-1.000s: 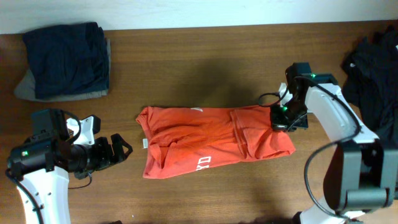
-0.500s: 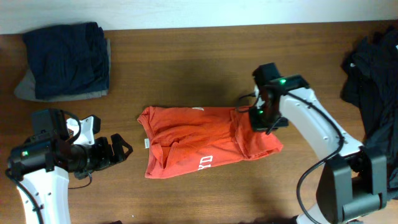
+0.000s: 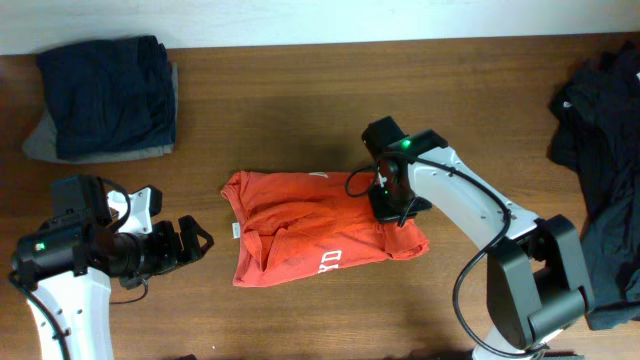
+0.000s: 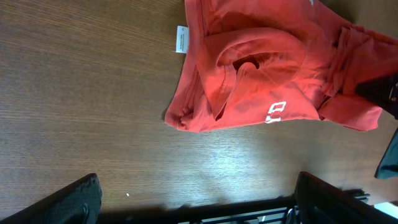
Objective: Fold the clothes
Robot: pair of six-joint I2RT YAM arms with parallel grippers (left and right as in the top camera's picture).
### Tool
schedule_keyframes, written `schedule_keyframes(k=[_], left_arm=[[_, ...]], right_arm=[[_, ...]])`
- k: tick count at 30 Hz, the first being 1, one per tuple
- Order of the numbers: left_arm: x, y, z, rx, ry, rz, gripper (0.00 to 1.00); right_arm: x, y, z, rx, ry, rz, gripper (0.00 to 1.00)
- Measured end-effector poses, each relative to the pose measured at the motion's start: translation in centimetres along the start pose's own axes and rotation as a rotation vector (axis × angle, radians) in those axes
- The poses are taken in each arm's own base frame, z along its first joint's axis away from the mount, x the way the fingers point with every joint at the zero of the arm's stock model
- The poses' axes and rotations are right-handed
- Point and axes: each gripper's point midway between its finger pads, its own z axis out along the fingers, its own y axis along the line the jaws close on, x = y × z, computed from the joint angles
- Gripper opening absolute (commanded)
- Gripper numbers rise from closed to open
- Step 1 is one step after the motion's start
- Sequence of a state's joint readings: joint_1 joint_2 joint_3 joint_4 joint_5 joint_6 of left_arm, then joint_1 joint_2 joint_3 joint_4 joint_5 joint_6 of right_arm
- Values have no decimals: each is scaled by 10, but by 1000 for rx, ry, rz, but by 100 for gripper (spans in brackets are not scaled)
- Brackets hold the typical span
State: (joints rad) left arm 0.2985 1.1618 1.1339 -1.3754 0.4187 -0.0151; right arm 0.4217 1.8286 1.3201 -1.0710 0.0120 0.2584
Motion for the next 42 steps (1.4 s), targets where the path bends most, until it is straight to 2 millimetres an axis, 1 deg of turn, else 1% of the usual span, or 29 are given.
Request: schedule_keyframes(k=[8,13,20,28,34,39,41,42], left_arm=[[0,0,0,0,0,0,99],[0,0,0,0,0,0,99],[0,0,0,0,0,0,99],[0,0,0,0,0,0,99],[0,0,0,0,0,0,99],[0,0,0,0,0,0,99],[0,0,0,0,0,0,99],[0,0,0,0,0,0,99]], right_arm=[[-7,13,0,3,-42,-15,10],[-10,27,0,-5,-74,-32,14],[-7,48,-1,-13,-90,-76,28],[-3,60,6,-11,-75,-92,28],[0,77,14,-43,-63,-118,28],[4,88,14,-66,-61,-143,29],[6,92,14,-75,-57,-150,31],[7,94,14,-83,-54,-150,34]])
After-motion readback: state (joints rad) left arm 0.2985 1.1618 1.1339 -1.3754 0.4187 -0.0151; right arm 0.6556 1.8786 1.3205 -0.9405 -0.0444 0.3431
